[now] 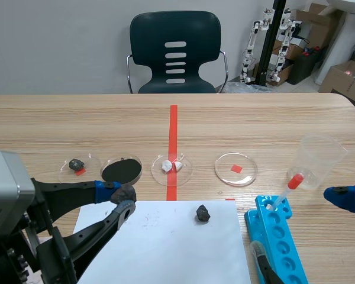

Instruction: Rub the mineral on the streak plate below the first streak

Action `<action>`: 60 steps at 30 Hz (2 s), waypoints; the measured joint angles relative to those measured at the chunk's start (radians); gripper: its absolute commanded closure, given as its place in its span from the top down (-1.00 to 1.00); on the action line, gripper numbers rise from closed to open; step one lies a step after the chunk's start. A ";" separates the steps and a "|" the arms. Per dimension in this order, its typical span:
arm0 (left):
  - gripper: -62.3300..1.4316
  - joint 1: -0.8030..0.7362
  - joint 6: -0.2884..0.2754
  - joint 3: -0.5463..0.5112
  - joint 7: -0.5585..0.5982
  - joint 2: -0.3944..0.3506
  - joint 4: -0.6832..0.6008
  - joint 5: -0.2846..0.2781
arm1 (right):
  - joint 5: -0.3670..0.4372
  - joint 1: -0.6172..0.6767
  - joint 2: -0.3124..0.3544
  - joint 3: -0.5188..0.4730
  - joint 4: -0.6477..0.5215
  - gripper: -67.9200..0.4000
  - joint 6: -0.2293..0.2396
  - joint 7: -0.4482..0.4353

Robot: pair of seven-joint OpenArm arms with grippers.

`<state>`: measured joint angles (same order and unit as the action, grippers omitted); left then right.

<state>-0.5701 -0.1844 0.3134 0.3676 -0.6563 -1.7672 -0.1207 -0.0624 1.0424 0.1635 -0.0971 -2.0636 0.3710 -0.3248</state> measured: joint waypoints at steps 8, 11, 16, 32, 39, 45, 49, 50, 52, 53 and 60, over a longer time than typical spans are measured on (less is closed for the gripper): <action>-0.60 0.000 0.000 0.000 0.000 0.000 0.000 0.000 | 0.000 0.000 0.000 0.000 0.000 1.00 0.000 0.000; -0.60 0.002 0.000 0.000 0.000 0.000 0.000 0.000 | 0.000 0.000 0.000 0.000 0.000 1.00 0.000 0.000; -0.60 0.002 0.000 0.000 0.000 0.000 0.000 0.000 | 0.000 0.000 0.000 0.000 0.000 1.00 0.000 0.000; -0.60 0.003 0.000 0.000 -0.070 0.000 0.000 0.016 | 0.000 0.000 0.000 0.000 0.000 1.00 0.000 0.000; -0.60 0.003 0.014 0.000 -0.323 0.000 0.000 -0.093 | 0.000 0.000 0.000 0.000 0.000 1.00 0.000 0.000; -0.60 0.002 0.026 -0.050 -0.600 0.051 0.000 -0.150 | 0.000 0.000 0.000 0.000 0.000 1.00 0.000 0.000; -0.60 0.002 0.029 -0.127 -0.774 0.127 0.000 -0.150 | 0.000 0.000 0.000 0.000 0.000 1.00 0.000 0.000; -0.60 0.002 0.040 -0.145 -0.813 0.146 0.000 -0.151 | 0.000 0.000 0.000 0.000 0.000 1.00 0.000 0.000; -0.60 0.002 0.097 -0.180 -0.905 0.187 0.000 -0.177 | 0.000 0.000 0.000 0.000 0.000 1.00 0.000 0.000; -0.60 0.002 0.133 -0.200 -0.955 0.205 0.000 -0.177 | 0.000 0.000 0.000 0.000 0.000 1.00 0.000 0.000; -0.60 0.002 0.230 -0.325 -1.181 0.289 0.000 -0.241 | 0.000 0.000 0.000 0.000 0.000 1.00 0.000 0.000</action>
<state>-0.5678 0.0456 -0.0120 -0.8135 -0.3672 -1.7672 -0.3614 -0.0620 1.0424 0.1635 -0.0971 -2.0636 0.3710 -0.3248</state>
